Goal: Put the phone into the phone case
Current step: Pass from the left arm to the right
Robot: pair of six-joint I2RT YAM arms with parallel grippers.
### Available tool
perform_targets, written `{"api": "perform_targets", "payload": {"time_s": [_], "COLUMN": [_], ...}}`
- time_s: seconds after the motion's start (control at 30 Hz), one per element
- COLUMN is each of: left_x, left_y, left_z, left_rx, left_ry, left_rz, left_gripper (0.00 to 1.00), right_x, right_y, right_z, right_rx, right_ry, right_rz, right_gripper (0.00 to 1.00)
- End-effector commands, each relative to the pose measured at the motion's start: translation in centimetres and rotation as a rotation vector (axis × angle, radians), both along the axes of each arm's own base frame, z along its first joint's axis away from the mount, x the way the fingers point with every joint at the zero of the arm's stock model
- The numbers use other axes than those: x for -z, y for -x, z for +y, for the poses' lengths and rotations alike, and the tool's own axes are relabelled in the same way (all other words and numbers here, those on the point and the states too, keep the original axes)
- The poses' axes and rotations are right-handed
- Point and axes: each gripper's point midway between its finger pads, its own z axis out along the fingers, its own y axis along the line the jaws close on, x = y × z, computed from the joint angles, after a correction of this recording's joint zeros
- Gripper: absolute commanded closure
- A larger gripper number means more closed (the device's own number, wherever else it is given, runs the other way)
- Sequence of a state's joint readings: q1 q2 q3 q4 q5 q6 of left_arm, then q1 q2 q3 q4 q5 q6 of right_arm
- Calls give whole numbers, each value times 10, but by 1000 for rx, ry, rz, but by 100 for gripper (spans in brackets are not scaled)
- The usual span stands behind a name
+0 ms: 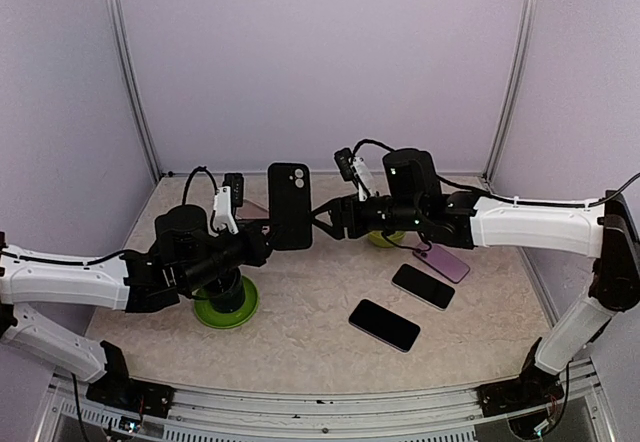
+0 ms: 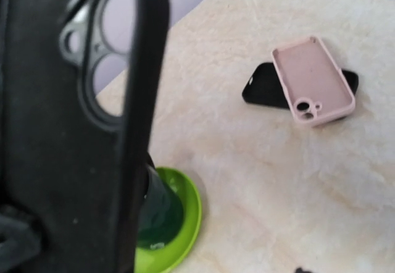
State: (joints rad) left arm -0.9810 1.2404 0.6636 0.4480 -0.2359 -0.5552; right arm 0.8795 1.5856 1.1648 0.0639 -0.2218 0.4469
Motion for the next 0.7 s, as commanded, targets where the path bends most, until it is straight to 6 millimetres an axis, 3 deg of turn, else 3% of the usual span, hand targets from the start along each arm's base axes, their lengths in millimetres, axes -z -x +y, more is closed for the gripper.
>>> {"api": "perform_targets", "payload": {"time_s": [0.0,0.37,0.53,0.67], "left_x": [-31,-27,-29,-27], "left_y": [-1,4,5,5], "left_z": [11,11,14,15], "left_rx": [-116,-164,-189,-204], "left_ry": [107,132,133,124], "left_rz": [-62,-67,-70,-65], "left_gripper": [98,97,97,97], "right_x": [-19,-29,-27,-25], "right_y": [-9,3,0,-1], "right_z": [13,36,40,43], "right_rx": [27,-97,-95,-84], "right_ry": [-42,-120,-100,-64], "right_rz": [-45,-39,-30,-51], "right_gripper": [35,40,64,75]}}
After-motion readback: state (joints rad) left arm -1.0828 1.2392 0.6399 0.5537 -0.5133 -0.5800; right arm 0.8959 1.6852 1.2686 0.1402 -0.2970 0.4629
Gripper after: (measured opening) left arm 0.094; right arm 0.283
